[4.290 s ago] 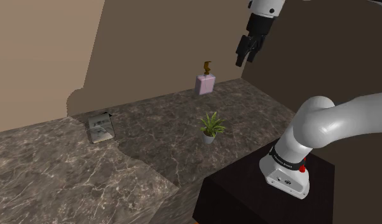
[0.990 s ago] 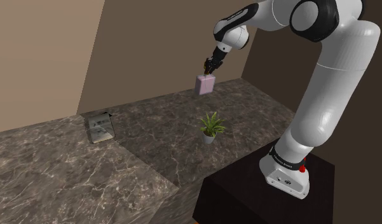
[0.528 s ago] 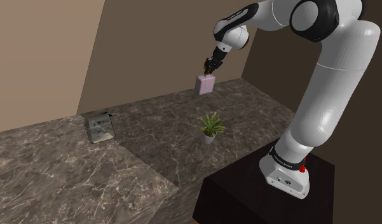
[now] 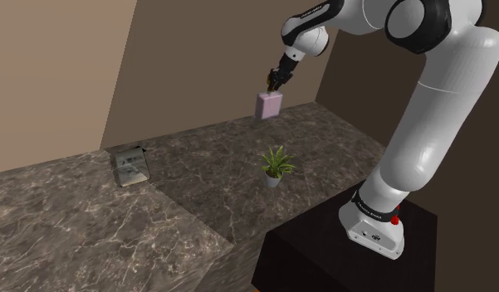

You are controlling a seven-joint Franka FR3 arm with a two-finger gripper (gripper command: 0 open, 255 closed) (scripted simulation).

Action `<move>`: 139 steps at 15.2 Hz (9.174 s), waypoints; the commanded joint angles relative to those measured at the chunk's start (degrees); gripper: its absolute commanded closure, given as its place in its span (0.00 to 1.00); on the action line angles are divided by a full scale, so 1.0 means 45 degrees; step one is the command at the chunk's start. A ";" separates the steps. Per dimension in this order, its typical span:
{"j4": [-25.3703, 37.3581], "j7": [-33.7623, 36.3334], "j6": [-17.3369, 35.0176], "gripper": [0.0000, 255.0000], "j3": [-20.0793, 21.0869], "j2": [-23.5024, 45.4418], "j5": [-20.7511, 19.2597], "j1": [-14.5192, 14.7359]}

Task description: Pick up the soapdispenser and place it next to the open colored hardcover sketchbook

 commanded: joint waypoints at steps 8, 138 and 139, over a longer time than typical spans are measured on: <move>0.0771 0.0755 -0.1232 1.00 -0.0128 -0.0640 -0.0713 0.0050; -0.1054 1.3985 0.3011 1.00 0.5723 -0.0672 -0.5184 0.5323; -0.1132 1.3978 0.3171 1.00 0.5724 -0.0591 -0.5183 0.5325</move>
